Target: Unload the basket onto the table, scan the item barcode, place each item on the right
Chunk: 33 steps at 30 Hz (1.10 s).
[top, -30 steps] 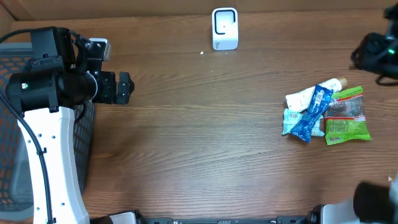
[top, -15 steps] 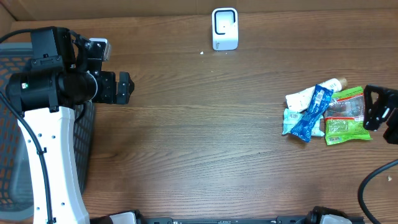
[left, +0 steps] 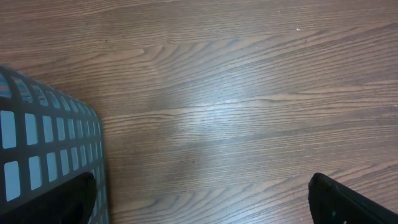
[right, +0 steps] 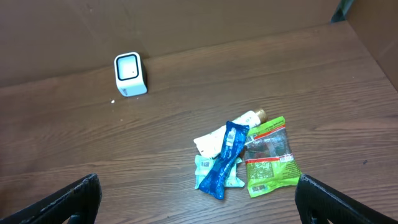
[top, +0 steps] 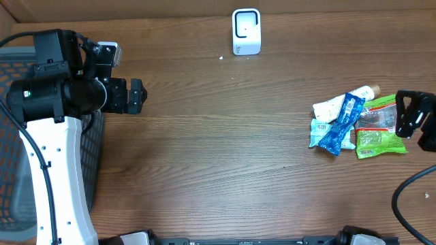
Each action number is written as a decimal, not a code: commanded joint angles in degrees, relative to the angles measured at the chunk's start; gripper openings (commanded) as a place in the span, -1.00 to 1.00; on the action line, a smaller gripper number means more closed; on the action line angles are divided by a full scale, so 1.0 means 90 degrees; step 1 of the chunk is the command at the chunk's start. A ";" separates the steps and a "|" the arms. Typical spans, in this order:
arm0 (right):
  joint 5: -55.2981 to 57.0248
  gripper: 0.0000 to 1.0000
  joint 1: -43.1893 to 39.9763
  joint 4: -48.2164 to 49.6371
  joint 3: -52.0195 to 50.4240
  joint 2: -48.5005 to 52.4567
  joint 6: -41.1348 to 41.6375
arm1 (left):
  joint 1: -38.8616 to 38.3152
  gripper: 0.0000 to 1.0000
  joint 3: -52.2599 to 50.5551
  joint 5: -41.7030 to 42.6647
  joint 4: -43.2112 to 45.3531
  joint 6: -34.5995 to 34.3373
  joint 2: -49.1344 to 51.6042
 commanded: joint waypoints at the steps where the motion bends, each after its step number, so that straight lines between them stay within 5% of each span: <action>1: -0.0036 1.00 0.0022 0.0027 -0.0032 0.0051 -0.0007 | 0.0000 0.99 0.0036 0.0053 0.0022 0.0029 0.0056; 33: 0.0012 1.00 0.0022 0.0049 -0.0032 0.0678 -0.0010 | 0.0000 1.00 0.0034 0.0053 0.0022 0.0029 0.0056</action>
